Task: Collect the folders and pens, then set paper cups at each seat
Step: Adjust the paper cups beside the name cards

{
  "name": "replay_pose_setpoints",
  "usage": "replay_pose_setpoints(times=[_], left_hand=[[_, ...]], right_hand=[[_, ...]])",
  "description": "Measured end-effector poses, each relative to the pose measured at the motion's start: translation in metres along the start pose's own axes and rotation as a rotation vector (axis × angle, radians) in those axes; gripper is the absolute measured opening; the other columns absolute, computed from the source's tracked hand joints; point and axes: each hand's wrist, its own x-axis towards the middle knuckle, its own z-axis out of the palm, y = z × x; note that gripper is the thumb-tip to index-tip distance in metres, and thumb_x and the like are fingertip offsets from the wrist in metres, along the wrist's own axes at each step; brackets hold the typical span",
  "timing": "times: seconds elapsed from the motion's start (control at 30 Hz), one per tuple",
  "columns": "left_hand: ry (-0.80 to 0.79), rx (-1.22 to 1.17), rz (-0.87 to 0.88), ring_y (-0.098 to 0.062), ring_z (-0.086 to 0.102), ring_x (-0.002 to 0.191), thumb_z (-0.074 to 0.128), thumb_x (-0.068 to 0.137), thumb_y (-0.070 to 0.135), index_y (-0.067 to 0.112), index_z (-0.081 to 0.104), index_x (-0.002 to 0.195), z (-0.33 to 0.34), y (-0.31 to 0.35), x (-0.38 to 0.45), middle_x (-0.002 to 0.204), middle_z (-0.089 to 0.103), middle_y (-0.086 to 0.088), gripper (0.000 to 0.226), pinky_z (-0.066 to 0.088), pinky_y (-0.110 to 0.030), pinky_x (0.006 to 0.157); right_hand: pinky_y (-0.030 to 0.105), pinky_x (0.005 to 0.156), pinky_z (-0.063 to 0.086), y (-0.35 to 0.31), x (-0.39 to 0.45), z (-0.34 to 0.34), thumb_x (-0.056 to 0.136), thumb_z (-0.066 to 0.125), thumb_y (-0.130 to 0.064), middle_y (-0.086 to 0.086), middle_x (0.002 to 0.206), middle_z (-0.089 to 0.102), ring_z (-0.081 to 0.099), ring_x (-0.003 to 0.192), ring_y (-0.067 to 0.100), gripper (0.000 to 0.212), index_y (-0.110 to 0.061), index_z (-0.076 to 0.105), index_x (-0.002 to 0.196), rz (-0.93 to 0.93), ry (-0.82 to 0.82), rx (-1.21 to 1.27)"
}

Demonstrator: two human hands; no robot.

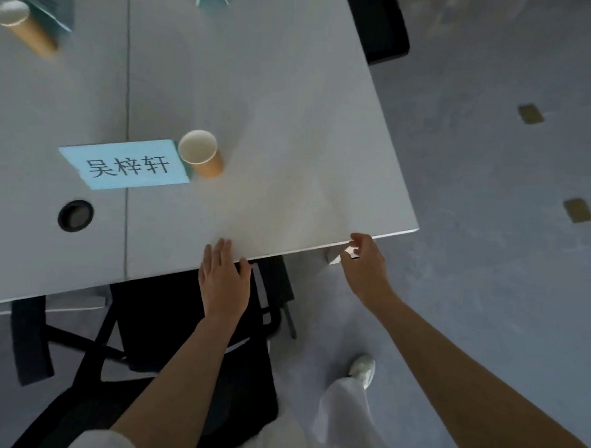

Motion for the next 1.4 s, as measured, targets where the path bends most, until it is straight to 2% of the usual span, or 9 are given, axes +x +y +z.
replay_pose_setpoints(times=[0.23, 0.4, 0.53, 0.67, 0.87, 1.07, 1.17, 1.33, 1.4], left_hand=[[-0.011, -0.152, 0.107, -0.042, 0.053, 0.118, 0.034, 0.089, 0.034, -0.004, 0.055, 0.128, 0.06, 0.139, -0.088, 0.121, 0.061, -0.024, 0.058, 0.043, -0.047, 0.1], [-0.042, -0.27, 0.236, -0.034, 0.054, 0.115, 0.054, 0.093, 0.017, -0.001, 0.056, 0.126, 0.086, 0.256, -0.125, 0.122, 0.062, -0.017, 0.037, 0.041, -0.04, 0.099], [-0.007, -0.334, 0.308, -0.031, 0.055, 0.111, 0.05, 0.092, 0.016, 0.002, 0.057, 0.123, 0.09, 0.309, -0.125, 0.119, 0.064, -0.013, 0.035, 0.044, -0.039, 0.096], [0.034, -0.339, 0.338, -0.029, 0.057, 0.101, 0.056, 0.093, 0.01, 0.004, 0.059, 0.119, 0.098, 0.347, -0.104, 0.108, 0.067, -0.009, 0.028, 0.046, -0.032, 0.084], [0.002, -0.366, 0.226, -0.025, 0.057, 0.102, 0.053, 0.096, 0.016, 0.009, 0.06, 0.12, 0.104, 0.404, -0.044, 0.108, 0.066, -0.007, 0.026, 0.037, -0.023, 0.08], [-0.004, -0.373, 0.223, -0.02, 0.051, 0.092, 0.049, 0.097, 0.009, 0.003, 0.061, 0.104, 0.086, 0.465, 0.038, 0.099, 0.063, -0.013, 0.015, 0.038, -0.028, 0.077], [0.033, -0.398, 0.221, -0.021, 0.053, 0.1, 0.049, 0.097, 0.012, 0.009, 0.061, 0.112, 0.076, 0.496, 0.082, 0.102, 0.061, -0.004, 0.019, 0.039, -0.028, 0.082], [0.02, -0.418, 0.09, -0.016, 0.053, 0.083, 0.048, 0.098, 0.023, 0.02, 0.056, 0.101, 0.079, 0.542, 0.144, 0.1, 0.057, -0.005, 0.008, 0.038, -0.024, 0.064], [0.019, -0.458, 0.002, -0.017, 0.055, 0.085, 0.05, 0.097, 0.021, 0.018, 0.056, 0.1, 0.085, 0.562, 0.166, 0.102, 0.055, -0.004, 0.008, 0.042, -0.026, 0.067]], right_hand=[[0.031, 0.096, 0.04, 0.09, -0.024, -0.114, 0.091, 0.053, -0.011, 0.009, 0.127, 0.053, 0.053, 0.115, 0.025, 0.035, -0.009, 0.048, 0.126, -0.003, -0.009, -0.008], [0.031, 0.098, 0.042, 0.13, -0.019, -0.207, 0.094, 0.053, -0.014, 0.004, 0.129, 0.052, 0.051, 0.116, 0.018, 0.037, -0.013, 0.046, 0.13, -0.006, 0.046, 0.05], [0.033, 0.095, 0.047, 0.139, 0.0, -0.242, 0.09, 0.056, -0.01, 0.005, 0.123, 0.055, 0.052, 0.103, 0.013, 0.038, -0.012, 0.048, 0.128, 0.011, 0.105, 0.115], [0.031, 0.093, 0.046, 0.135, 0.038, -0.267, 0.091, 0.055, -0.013, 0.003, 0.121, 0.057, 0.054, 0.104, 0.014, 0.037, -0.013, 0.048, 0.127, 0.015, 0.086, 0.14], [0.029, 0.094, 0.046, 0.1, 0.127, -0.311, 0.094, 0.053, -0.016, 0.0, 0.121, 0.056, 0.054, 0.107, 0.014, 0.034, -0.016, 0.047, 0.127, -0.029, 0.034, 0.125], [0.035, 0.095, 0.048, 0.054, 0.225, -0.352, 0.095, 0.051, -0.016, 0.002, 0.121, 0.058, 0.055, 0.106, 0.016, 0.032, -0.015, 0.048, 0.126, -0.068, 0.006, 0.099], [0.034, 0.093, 0.049, 0.029, 0.274, -0.369, 0.094, 0.051, -0.016, 0.002, 0.119, 0.059, 0.056, 0.104, 0.015, 0.031, -0.015, 0.049, 0.125, -0.08, -0.006, 0.111], [0.026, 0.081, 0.047, -0.001, 0.35, -0.387, 0.095, 0.05, -0.019, 0.0, 0.112, 0.059, 0.056, 0.098, 0.013, 0.031, -0.016, 0.05, 0.126, -0.11, -0.092, 0.109], [0.024, 0.078, 0.043, -0.008, 0.384, -0.394, 0.095, 0.051, -0.018, -0.001, 0.104, 0.057, 0.056, 0.095, 0.014, 0.031, -0.015, 0.05, 0.125, -0.098, -0.139, 0.117]])
